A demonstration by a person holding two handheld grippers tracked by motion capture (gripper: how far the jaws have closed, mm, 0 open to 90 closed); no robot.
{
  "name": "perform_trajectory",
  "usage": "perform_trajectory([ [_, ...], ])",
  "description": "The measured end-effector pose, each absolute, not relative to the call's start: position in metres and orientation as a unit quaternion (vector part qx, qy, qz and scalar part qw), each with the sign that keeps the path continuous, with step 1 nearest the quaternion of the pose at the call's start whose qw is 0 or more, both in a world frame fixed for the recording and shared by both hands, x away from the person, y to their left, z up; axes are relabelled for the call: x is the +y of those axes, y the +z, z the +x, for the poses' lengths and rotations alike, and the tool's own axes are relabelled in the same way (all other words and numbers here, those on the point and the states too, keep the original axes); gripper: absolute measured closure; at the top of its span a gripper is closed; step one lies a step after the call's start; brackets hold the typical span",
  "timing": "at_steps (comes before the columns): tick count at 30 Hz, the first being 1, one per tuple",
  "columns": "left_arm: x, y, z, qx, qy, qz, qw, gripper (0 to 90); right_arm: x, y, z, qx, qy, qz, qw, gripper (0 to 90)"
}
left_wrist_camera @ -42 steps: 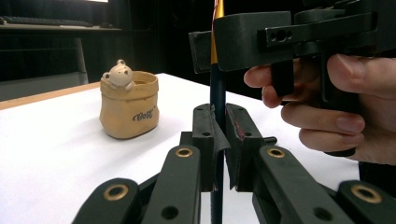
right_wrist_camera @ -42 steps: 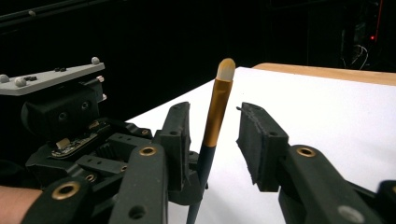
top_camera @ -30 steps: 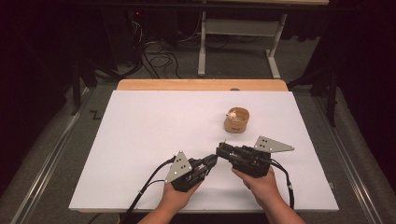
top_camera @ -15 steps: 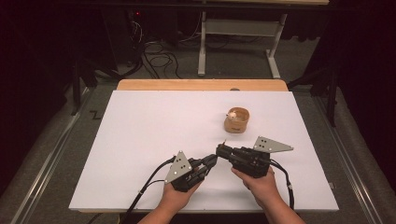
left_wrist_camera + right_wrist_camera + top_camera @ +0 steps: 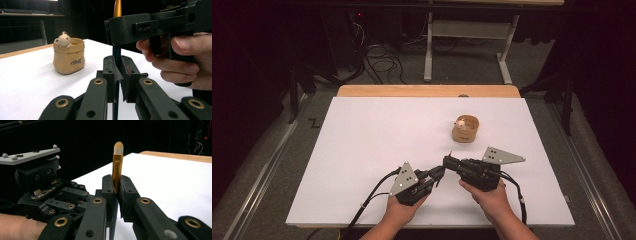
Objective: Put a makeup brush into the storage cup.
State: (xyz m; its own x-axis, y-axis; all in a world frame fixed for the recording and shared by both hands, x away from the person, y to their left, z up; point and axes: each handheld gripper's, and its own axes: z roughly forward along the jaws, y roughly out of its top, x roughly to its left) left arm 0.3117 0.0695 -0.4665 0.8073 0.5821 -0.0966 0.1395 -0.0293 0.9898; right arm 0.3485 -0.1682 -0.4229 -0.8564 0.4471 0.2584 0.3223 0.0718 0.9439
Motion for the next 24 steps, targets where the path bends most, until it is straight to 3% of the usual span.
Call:
perform_trajectory([
  [2, 0.069, -0.467, 0.312, 0.262, 0.171, 0.697, 0.645, 82.0, -0.169, -0.423, 0.348, 0.731, 0.627, 0.264, 0.053, 85.2],
  [11, 0.070, -0.467, 0.313, 0.268, 0.173, 0.698, 0.641, 60.3, -0.172, -0.422, 0.349, 0.729, 0.628, 0.265, 0.062, 85.2],
  [24, 0.072, -0.469, 0.318, 0.282, 0.177, 0.713, 0.617, 40.6, -0.180, -0.418, 0.348, 0.727, 0.630, 0.260, 0.082, 85.1],
])
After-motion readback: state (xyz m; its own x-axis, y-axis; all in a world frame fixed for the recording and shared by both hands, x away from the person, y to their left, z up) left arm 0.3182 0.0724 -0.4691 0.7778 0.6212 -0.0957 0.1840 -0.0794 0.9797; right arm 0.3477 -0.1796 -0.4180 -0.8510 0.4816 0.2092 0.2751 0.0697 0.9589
